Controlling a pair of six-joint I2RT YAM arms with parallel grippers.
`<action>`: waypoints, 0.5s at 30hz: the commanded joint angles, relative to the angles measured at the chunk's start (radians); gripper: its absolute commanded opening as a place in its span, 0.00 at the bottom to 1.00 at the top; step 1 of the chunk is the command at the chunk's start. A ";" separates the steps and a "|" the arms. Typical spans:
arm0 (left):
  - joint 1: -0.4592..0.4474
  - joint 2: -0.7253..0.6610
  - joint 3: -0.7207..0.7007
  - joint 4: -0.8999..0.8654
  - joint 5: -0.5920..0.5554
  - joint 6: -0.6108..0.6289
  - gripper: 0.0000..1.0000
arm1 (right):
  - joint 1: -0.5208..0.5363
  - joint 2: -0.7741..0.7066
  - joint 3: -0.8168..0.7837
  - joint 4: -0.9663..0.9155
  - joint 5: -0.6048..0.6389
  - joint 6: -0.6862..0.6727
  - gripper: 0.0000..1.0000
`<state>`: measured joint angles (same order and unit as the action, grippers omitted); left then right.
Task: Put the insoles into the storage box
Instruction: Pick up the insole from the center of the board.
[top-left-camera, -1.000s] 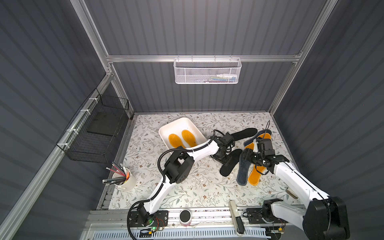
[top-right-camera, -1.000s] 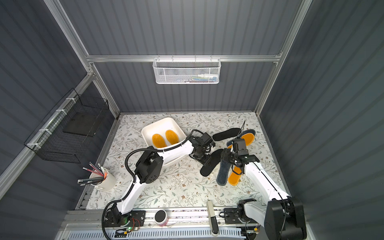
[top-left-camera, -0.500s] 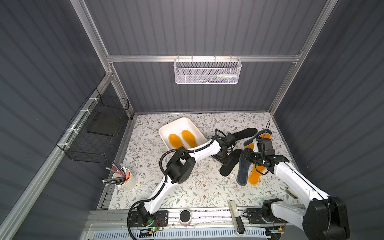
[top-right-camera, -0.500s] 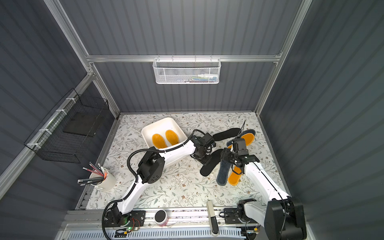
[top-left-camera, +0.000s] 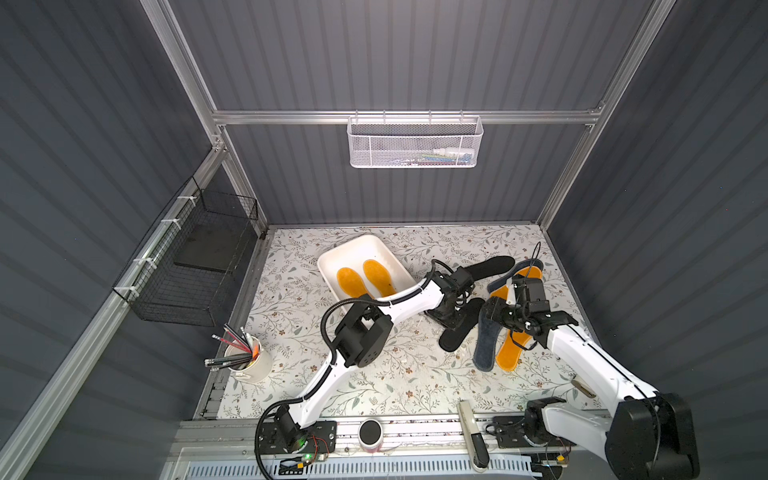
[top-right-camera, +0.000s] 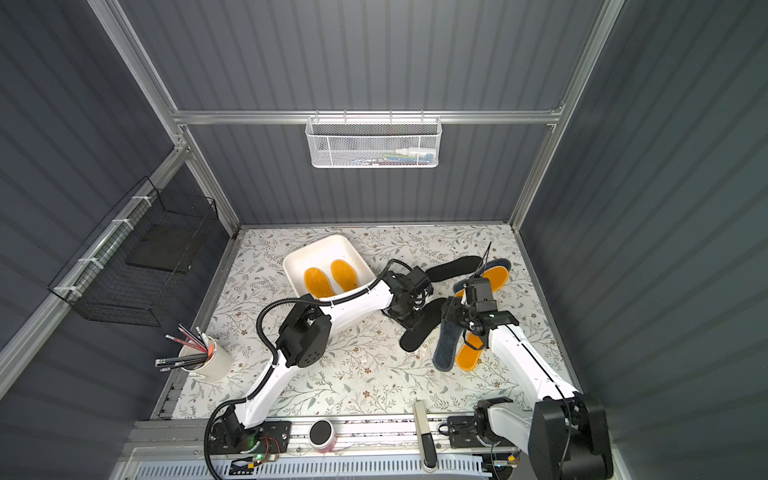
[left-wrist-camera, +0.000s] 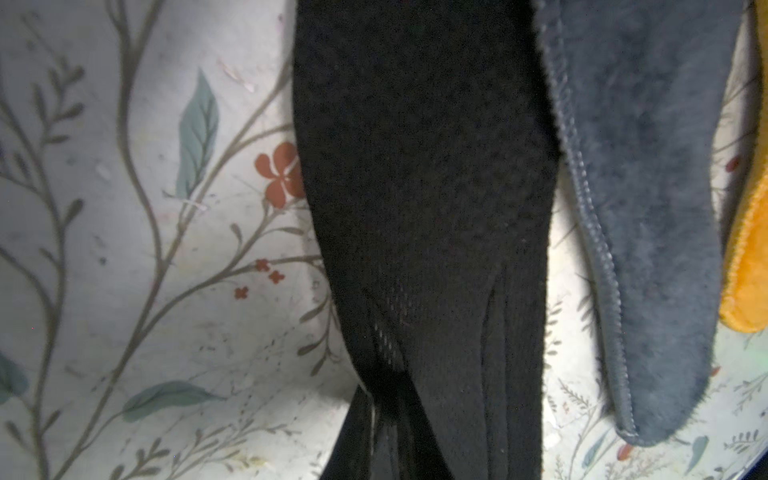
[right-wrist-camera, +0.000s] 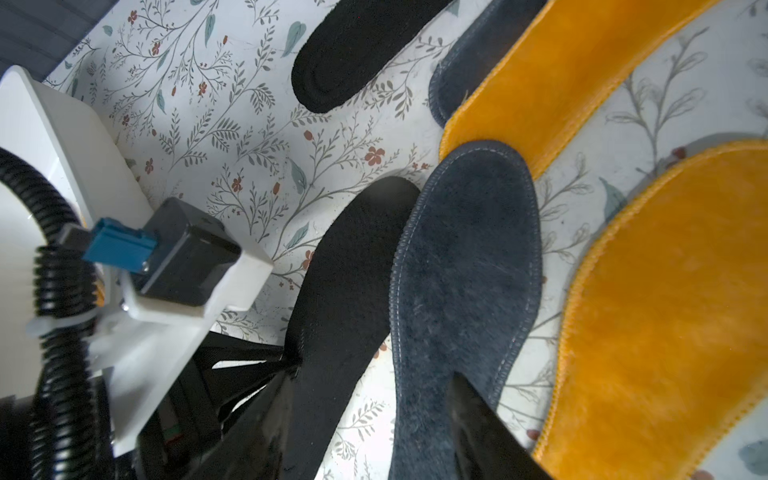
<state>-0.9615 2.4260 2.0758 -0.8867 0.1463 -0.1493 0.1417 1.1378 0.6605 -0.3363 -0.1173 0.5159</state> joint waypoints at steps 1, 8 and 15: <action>-0.007 0.091 -0.029 -0.097 -0.030 0.019 0.08 | -0.007 -0.006 -0.014 0.009 -0.004 0.002 0.60; -0.007 0.079 -0.039 -0.094 -0.047 0.014 0.00 | -0.009 -0.009 -0.018 0.010 -0.005 0.001 0.60; -0.007 0.005 -0.088 -0.025 -0.095 0.010 0.00 | -0.013 -0.012 -0.021 0.016 -0.014 -0.001 0.61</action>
<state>-0.9619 2.4104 2.0541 -0.8673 0.1314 -0.1452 0.1352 1.1378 0.6498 -0.3290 -0.1246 0.5159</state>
